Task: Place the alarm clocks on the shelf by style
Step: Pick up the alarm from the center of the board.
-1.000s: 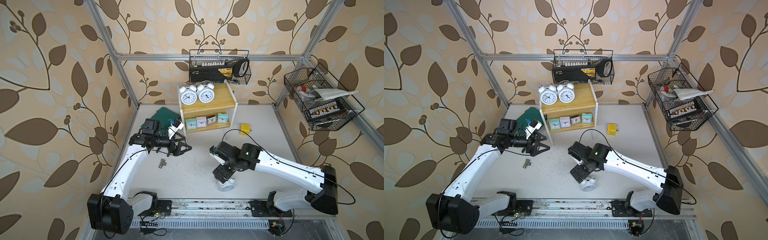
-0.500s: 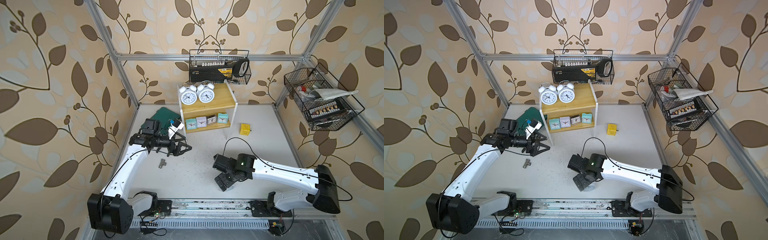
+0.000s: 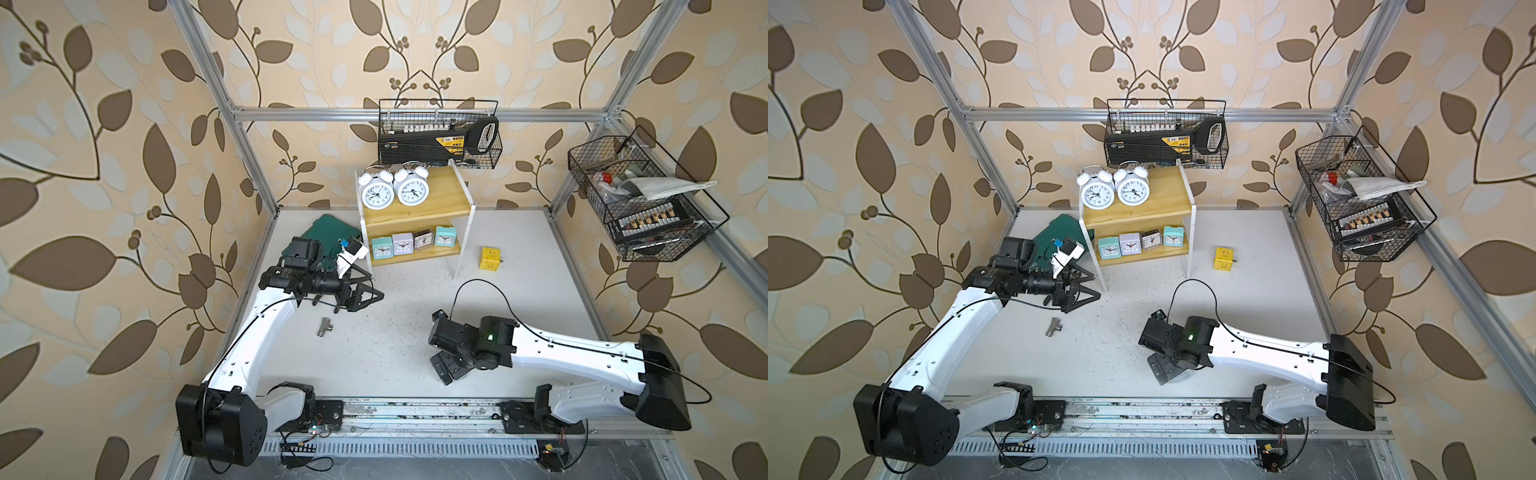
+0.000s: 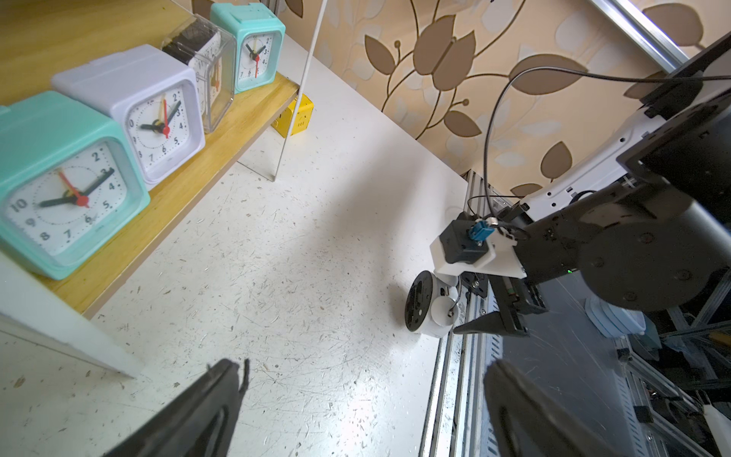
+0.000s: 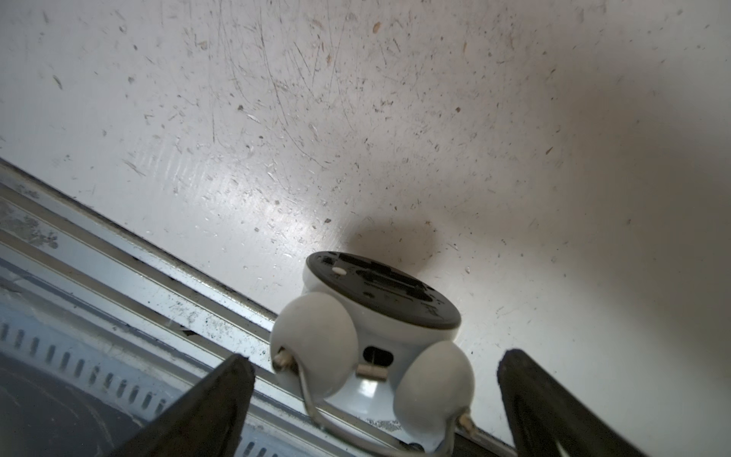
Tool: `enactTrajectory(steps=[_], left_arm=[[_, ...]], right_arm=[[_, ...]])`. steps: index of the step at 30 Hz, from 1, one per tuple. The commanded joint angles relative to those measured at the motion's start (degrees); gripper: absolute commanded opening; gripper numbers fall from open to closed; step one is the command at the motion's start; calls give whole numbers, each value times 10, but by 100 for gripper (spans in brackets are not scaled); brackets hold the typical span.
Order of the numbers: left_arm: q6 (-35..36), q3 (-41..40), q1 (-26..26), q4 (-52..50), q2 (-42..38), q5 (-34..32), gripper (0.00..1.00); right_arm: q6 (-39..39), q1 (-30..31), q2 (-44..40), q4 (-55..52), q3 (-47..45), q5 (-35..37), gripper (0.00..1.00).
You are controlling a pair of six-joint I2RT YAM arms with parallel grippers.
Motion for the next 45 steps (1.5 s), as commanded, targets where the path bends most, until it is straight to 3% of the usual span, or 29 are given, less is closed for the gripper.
enactTrajectory(steps=[1,17,23,36,45], left_arm=[[16,8,5,-4,1,23,99],[16,8,5,-4,3,25,99],[15,8,5,-4,3,24,99],[15,7,5,-4,4,23,99],[15,7,7,-5,3,21,99]], right_arm=[[24,16,-26,1,-11,22,99],[218,189,-48,-57,-34,130,99],[284,226,-54,-15,-73,179,99],[375,260,-122,219,-242,280,99],[427,292,-76,212,-252,331,99]])
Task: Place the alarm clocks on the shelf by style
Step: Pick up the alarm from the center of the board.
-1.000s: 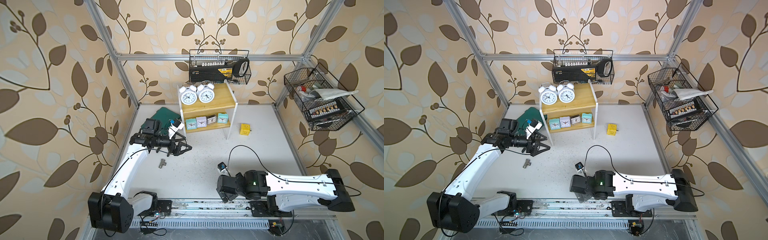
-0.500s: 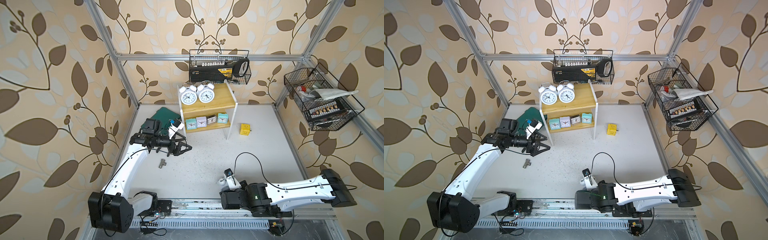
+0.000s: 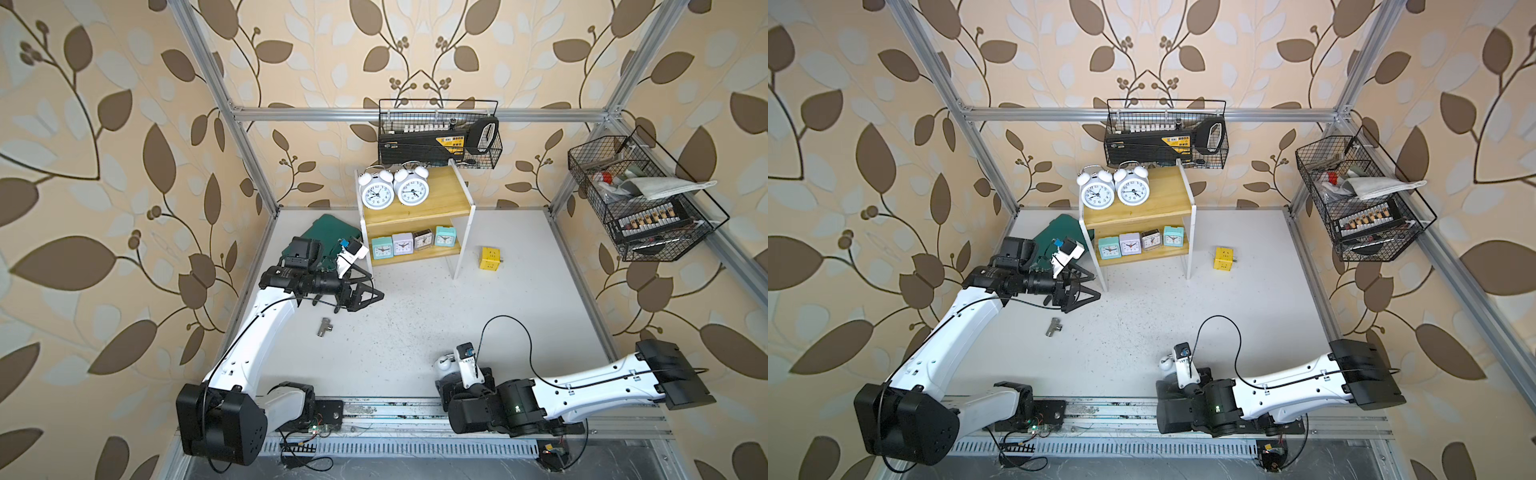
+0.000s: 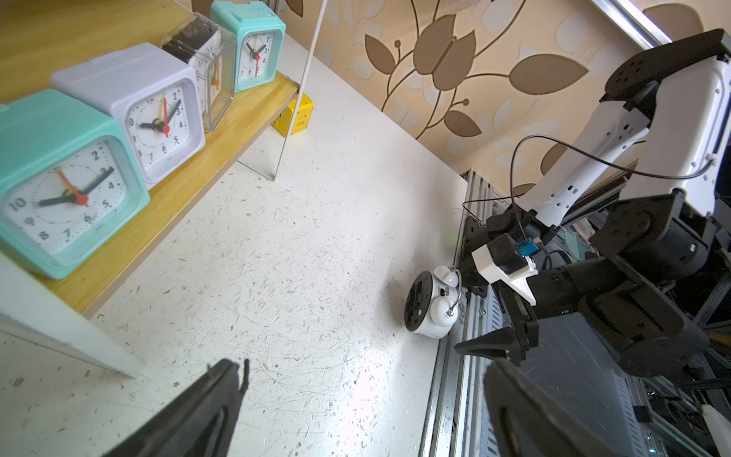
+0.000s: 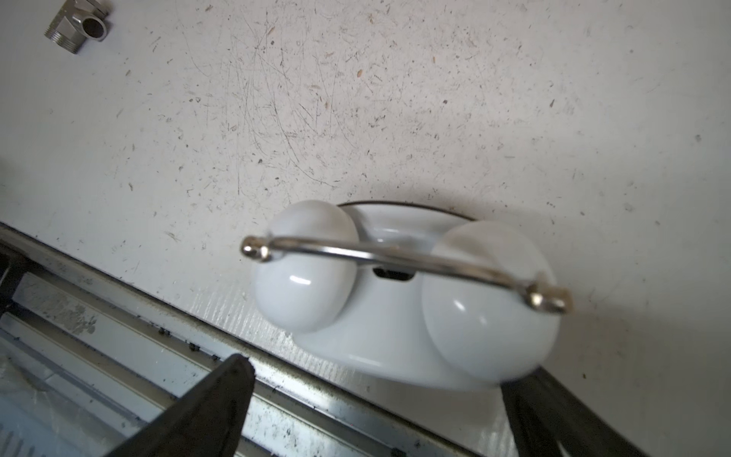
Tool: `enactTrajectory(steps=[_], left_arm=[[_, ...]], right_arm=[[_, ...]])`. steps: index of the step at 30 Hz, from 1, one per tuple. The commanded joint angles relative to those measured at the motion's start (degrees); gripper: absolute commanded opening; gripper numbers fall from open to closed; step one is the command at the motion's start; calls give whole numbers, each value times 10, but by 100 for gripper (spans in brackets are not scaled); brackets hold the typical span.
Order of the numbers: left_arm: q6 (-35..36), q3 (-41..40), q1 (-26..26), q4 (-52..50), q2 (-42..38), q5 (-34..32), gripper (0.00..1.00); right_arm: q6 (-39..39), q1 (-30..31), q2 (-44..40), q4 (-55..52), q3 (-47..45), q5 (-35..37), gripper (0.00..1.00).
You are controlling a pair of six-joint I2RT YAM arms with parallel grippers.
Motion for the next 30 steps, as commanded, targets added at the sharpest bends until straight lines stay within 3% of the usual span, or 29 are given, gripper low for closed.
enactTrajectory(steps=[1,8,15,30], left_arm=[[15,7,7,-5,1,21,99],[14,6,6,-6,0,23,99],[13,6,7,-6,-1,24,99],[12,6,11,-6,-1,26,99]], right_arm=[[43,19,19,-2,-5,56,99],[122,56,68,-28,0,124,99],[184,61,108,-41,2,143,99],[139,51,97,53,-41,146,99]])
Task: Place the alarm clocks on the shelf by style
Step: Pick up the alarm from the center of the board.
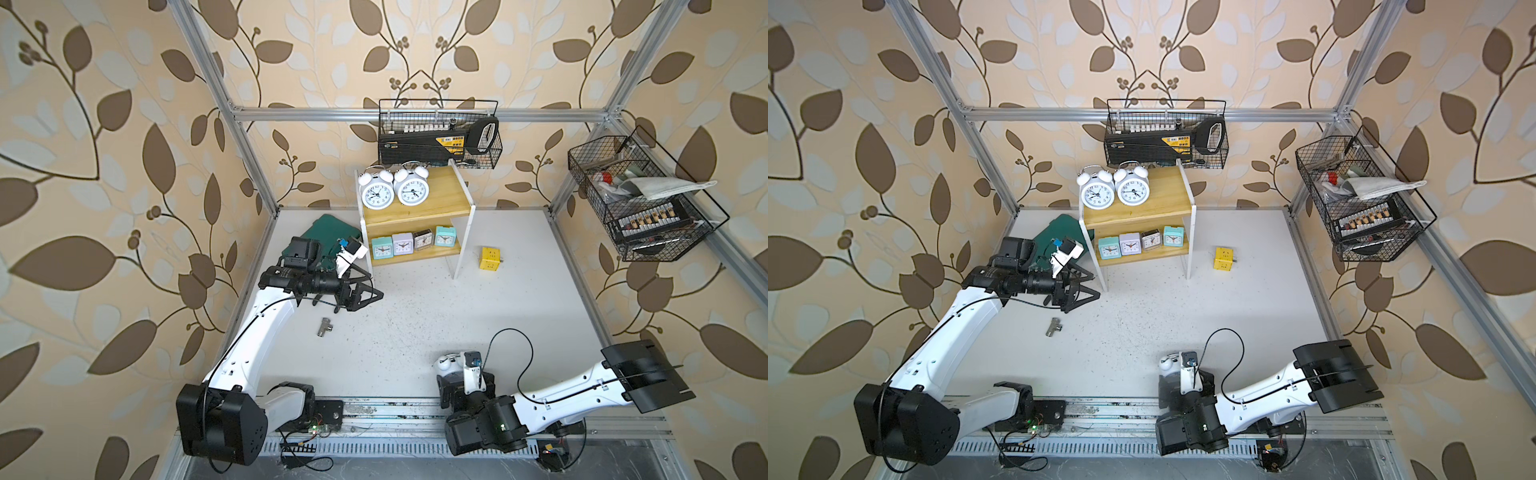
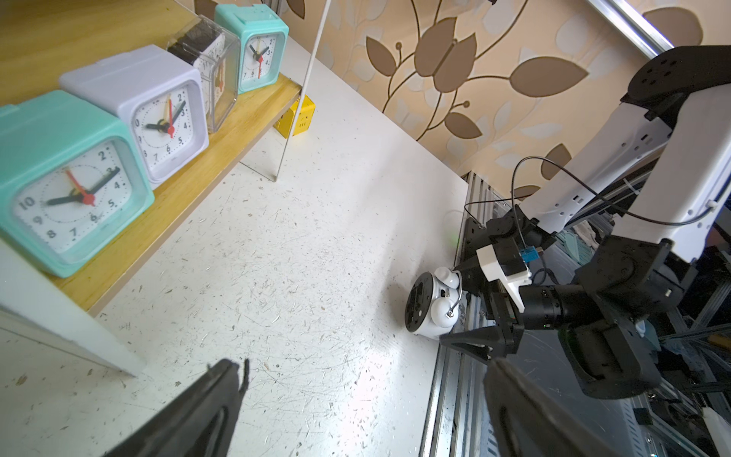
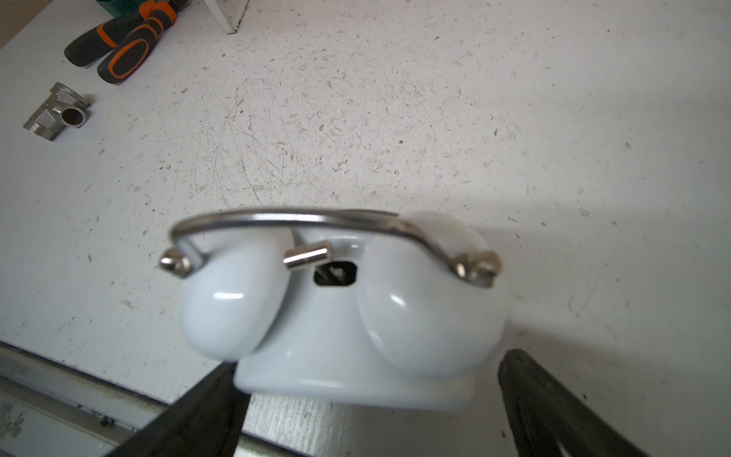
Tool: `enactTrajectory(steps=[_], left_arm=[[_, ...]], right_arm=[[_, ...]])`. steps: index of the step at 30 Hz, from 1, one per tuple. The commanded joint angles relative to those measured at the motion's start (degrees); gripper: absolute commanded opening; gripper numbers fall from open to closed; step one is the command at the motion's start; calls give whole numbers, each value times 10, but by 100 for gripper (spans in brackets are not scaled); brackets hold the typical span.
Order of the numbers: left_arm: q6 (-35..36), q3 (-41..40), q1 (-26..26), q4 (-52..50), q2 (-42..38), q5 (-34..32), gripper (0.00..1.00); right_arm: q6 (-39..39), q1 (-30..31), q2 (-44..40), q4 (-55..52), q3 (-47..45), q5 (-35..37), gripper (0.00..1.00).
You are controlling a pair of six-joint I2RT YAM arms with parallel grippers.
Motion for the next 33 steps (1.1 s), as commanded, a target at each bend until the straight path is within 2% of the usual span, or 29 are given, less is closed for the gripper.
enactTrajectory(steps=[1,14,24,29,33], left_arm=[[11,6,8,-6,-1,25,99],[10,4,13,-6,-2,29,99],[10,2,16,-4,-1,30,99],[10,3,17,-4,-1,31,99],[11,4,18,-6,0,31,99]], right_arm=[[-24,-7,2,32,-12,11,99],[-40,-25,11,40,-13,17,97],[-103,-33,-24,50,-20,26,73],[-161,-42,-66,35,-11,24,68],[-253,-78,-136,27,1,-6,66]])
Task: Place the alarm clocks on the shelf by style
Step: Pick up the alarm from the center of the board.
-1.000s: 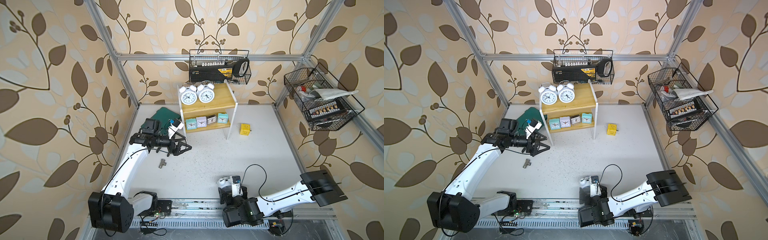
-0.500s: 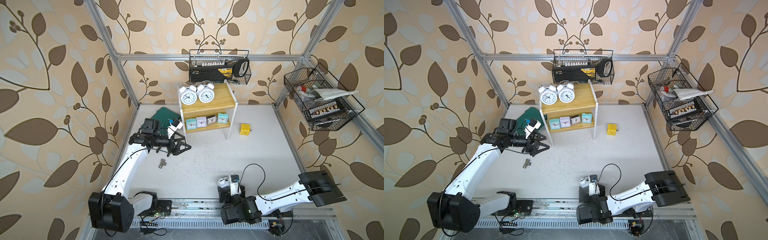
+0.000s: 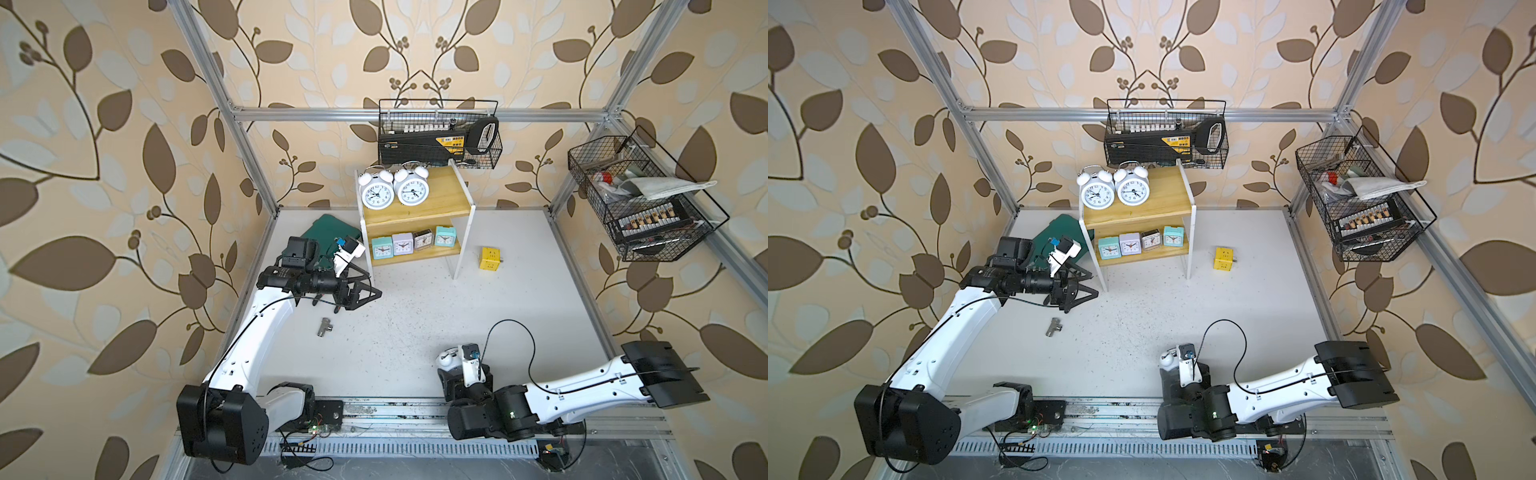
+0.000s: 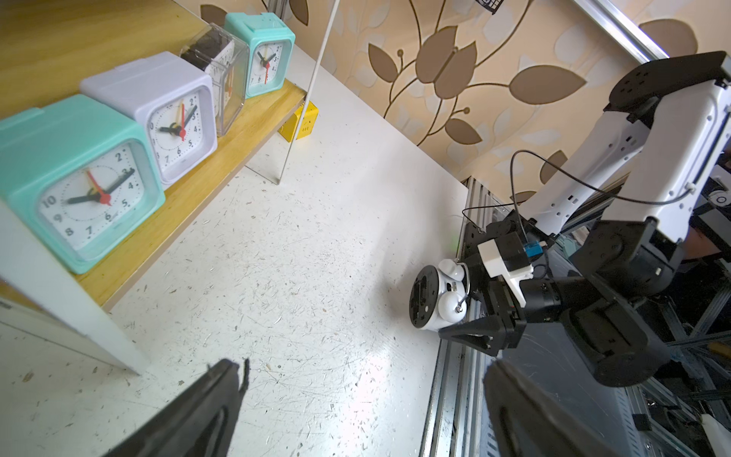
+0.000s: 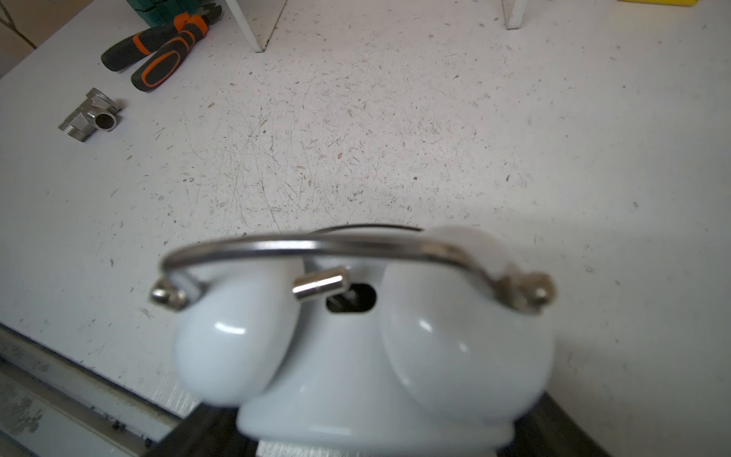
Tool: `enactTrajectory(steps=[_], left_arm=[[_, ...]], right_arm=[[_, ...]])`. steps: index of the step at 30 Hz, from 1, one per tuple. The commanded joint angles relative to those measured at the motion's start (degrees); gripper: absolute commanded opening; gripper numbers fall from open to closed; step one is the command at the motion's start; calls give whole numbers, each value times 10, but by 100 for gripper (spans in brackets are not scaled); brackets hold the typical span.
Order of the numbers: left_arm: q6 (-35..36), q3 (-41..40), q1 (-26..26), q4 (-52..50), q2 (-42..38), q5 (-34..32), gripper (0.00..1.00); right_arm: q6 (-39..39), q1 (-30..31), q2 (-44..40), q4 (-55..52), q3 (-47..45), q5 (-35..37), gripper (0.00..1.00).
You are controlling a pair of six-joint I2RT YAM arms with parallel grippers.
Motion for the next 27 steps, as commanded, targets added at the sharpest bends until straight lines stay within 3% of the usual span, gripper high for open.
enactTrajectory(steps=[1,6,12,21,27], left_arm=[[11,3,6,-5,0,22,99],[12,4,8,-7,0,22,99],[11,6,8,-9,-1,22,99],[11,9,10,-11,-5,18,99],[11,9,12,-12,-7,17,99]], right_arm=[[-104,-32,-57,-12,20,-11,65],[-220,-132,-122,-34,70,-119,63],[-342,-238,-102,-151,219,-208,64],[-496,-341,-22,-243,460,-246,65],[-542,-417,32,-270,596,-289,64]])
